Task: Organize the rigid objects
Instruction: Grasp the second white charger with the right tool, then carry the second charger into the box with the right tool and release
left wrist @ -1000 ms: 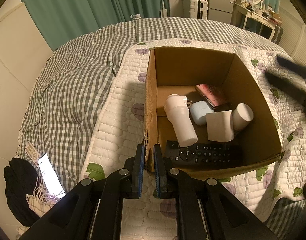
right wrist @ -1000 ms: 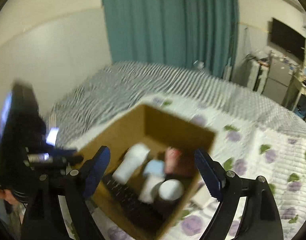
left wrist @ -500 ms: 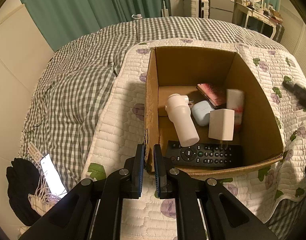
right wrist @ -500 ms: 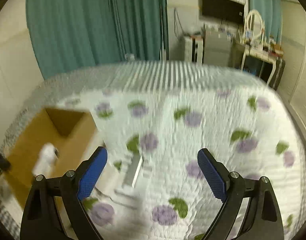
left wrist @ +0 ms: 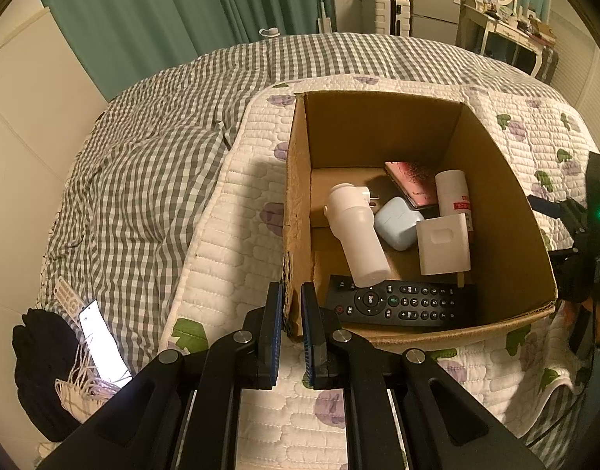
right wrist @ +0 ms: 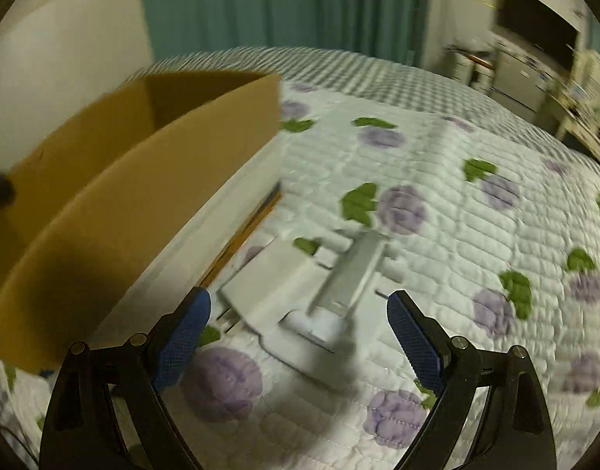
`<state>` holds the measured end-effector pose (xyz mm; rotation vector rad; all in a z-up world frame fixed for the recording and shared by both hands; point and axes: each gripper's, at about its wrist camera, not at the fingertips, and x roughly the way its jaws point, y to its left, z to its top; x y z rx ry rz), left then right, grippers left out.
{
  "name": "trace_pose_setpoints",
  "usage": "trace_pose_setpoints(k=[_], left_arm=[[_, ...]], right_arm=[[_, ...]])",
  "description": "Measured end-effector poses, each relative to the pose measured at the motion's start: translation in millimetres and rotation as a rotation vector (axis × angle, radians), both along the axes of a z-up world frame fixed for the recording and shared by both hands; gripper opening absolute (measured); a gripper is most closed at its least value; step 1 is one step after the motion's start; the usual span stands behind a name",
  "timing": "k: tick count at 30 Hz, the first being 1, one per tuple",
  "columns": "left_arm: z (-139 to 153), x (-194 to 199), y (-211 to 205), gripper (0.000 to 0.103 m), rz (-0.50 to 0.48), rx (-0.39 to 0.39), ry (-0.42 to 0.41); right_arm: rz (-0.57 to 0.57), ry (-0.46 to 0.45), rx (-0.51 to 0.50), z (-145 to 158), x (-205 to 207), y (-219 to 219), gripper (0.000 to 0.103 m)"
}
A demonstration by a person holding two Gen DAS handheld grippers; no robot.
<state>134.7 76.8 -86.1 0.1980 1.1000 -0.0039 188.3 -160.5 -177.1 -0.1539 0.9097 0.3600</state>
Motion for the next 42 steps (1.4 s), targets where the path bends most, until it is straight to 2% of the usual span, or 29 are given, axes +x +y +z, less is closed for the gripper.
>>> trace_pose_setpoints(k=[5,10,13,15,23,27,31,37,42], left_arm=[[0,0,0,0.009,-0.003,-0.001,0.0],[0,0,-1,0.009,-0.003,0.007,0.0],[0,1,-1,0.009,-0.002,0.009,0.001],[0,1,-1,0.009,-0.003,0.012,0.002],[0,0,-1,0.009,0.001,0.011,0.002],[0,-1,0,0.009,0.0,0.007,0.002],[0,-1,0,0.009,0.001,0.006,0.002],[0,-1,1,0.009,0.003,0.003,0.002],[0,-1,0,0.009,0.003,0.006,0.003]], right_arm=[[0.146,0.007,-0.149,-15,7,24,0.086],[0.228,-0.016,-0.191,-20,17,33,0.086],[0.227,-0.025,-0.195,-22,21,35,0.081],[0.246,-0.018,-0.179,-23,18,38,0.065],[0.156,-0.066,-0.164,-16,10,30,0.064],[0.066,-0.111,-0.103,12,2,10,0.064],[0.021,-0.206,-0.064,59,-7,-4,0.064],[0.042,-0.345,-0.017,137,-21,12,0.064],[0.1,-0.392,0.07,174,-29,38,0.064]])
